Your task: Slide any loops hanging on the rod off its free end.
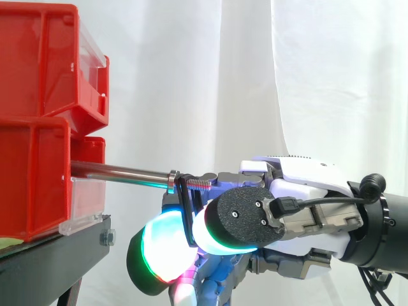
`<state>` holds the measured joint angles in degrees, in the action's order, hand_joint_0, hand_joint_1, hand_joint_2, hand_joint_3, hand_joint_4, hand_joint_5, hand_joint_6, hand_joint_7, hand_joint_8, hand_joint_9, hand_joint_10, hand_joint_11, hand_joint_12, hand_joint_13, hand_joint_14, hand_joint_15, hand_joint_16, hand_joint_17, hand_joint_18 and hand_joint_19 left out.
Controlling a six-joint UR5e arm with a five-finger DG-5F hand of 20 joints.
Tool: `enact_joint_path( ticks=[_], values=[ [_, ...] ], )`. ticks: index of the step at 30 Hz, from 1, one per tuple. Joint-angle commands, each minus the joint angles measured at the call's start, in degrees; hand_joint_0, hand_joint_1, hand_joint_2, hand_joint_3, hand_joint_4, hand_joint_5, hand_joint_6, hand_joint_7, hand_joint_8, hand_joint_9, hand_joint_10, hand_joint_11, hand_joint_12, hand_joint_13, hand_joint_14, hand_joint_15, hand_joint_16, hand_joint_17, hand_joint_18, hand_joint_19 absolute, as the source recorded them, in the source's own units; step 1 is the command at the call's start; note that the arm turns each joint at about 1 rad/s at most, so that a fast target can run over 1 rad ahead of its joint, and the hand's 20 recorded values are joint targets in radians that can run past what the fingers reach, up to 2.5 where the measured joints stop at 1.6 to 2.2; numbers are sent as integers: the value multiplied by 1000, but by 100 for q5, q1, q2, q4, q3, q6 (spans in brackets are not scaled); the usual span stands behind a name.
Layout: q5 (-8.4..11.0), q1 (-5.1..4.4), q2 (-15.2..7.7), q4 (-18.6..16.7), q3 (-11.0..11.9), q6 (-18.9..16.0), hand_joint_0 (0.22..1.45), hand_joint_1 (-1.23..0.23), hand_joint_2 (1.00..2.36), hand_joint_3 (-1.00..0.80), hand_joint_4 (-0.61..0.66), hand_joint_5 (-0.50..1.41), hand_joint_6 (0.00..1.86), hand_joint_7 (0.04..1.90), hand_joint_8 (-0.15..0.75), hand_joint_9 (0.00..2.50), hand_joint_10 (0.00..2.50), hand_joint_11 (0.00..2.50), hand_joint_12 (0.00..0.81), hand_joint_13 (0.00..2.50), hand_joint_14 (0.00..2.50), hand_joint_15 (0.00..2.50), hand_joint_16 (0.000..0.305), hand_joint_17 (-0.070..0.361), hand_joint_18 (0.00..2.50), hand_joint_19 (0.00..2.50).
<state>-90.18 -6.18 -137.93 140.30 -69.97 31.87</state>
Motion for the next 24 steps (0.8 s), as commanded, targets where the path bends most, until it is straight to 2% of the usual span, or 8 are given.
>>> enact_joint_path(
  ticks=[1, 7, 10, 19, 24],
  values=[
    [-122, 21, 82, 200, 1, -14, 590, -675, 1024, -189, 105, -209, 899, 926, 296, 938, 13, 444, 271, 1195, 16, 374, 44, 98, 1088, 511],
    [-245, 30, 302, 613, 1, 83, 589, -673, 1024, -187, 106, -208, 898, 936, 301, 950, 14, 446, 273, 1198, 14, 376, 44, 98, 1091, 511],
    [-245, 38, 372, 832, 1, 170, 589, -673, 1024, -188, 97, -208, 897, 940, 299, 956, 13, 437, 270, 1200, 14, 379, 44, 98, 1094, 505],
    [-289, 47, 495, 1360, 1, 223, 590, -673, 1023, -190, 102, -207, 897, 942, 300, 956, 14, 438, 268, 1198, 14, 375, 44, 98, 1095, 504],
    [-465, 73, 495, 1632, -8, 241, 593, -674, 1023, -200, 103, -208, 896, 942, 302, 956, 15, 436, 270, 1198, 14, 373, 43, 98, 1093, 512]
  ],
)
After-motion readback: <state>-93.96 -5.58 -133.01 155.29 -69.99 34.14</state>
